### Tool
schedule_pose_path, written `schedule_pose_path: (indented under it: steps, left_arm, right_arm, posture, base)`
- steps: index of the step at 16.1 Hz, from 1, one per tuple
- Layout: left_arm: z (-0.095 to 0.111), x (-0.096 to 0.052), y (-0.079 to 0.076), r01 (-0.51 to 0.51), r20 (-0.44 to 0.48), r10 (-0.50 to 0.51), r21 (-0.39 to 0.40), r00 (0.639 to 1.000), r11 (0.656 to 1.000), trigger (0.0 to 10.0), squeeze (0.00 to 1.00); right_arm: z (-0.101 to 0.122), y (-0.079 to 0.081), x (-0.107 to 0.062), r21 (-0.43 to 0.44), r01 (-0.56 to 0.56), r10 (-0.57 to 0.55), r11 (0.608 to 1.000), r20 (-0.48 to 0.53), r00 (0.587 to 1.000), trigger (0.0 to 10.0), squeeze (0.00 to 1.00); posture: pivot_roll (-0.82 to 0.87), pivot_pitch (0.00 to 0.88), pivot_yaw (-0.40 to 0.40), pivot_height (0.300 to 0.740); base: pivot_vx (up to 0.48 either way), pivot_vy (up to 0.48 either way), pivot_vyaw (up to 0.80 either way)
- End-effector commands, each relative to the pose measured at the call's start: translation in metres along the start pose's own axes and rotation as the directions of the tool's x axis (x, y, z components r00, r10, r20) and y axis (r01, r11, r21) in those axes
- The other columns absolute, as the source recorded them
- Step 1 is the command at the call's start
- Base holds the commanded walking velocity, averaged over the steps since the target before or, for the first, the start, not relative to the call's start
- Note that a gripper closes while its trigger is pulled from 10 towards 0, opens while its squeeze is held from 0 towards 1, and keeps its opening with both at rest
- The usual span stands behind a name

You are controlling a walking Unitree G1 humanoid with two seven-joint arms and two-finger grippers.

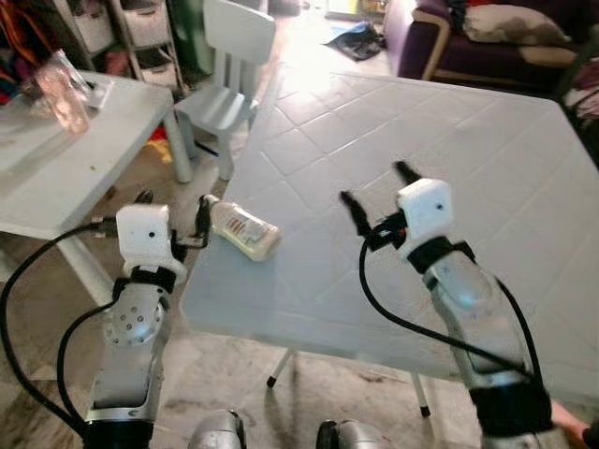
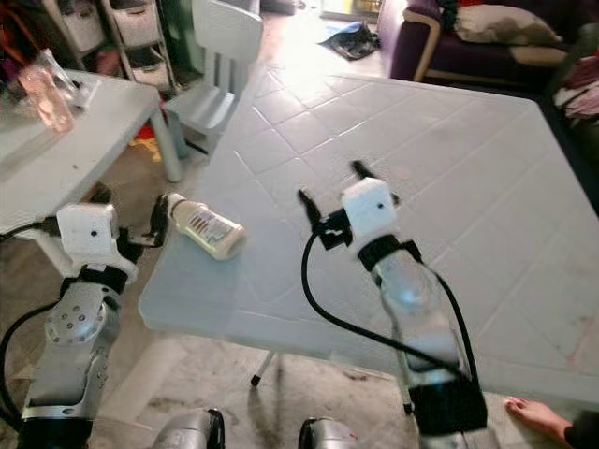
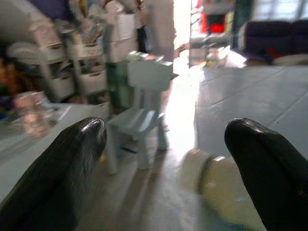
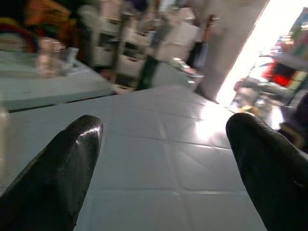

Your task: Restocking fridge

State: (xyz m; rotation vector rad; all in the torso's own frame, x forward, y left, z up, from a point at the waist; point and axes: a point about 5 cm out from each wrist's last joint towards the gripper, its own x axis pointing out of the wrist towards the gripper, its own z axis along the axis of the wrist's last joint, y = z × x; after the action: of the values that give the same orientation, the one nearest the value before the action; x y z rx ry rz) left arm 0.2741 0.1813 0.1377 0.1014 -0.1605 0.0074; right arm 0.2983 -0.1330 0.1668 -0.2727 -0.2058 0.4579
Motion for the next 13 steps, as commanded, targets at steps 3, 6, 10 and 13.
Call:
schedule_pose_path:
  steps: [3,6,10,13]
  left_arm:
    - [-0.008,-0.002,0.020,-0.122,-0.049,0.124,0.035,0.991,0.992,10.0,0.00]
    - [-0.008,-0.005,0.028,-0.174,-0.050,0.177,0.057,0.983,0.983,10.0,0.00]
    - [-0.009,-0.004,0.030,-0.197,-0.051,0.200,0.060,0.978,0.978,10.0,0.00]
    - [-0.008,0.000,0.031,-0.211,-0.052,0.214,0.058,0.975,0.976,10.0,0.00]
  right_arm:
    - [0.006,0.005,0.010,-0.028,-0.126,0.127,0.992,0.017,0.992,10.0,0.00]
    - [0.013,0.009,0.015,-0.040,-0.153,0.155,0.987,0.055,0.986,10.0,0.00]
    - [0.016,0.010,0.013,-0.055,-0.173,0.177,0.983,0.077,0.981,10.0,0.00]
    - [0.014,0.009,0.011,-0.049,-0.183,0.186,0.982,0.069,0.980,10.0,0.00]
  posture:
    - [0.11,0.105,-0.057,0.740]
    - [0.12,0.108,-0.061,0.740]
    - [0.12,0.106,-0.058,0.740]
    - [0.11,0.102,-0.055,0.740]
  base:
    - [0.000,0.000,0.23]
    - [0.000,0.000,0.76]
    - [0.000,0.000,0.75]
    - [0.000,0.000,0.73]
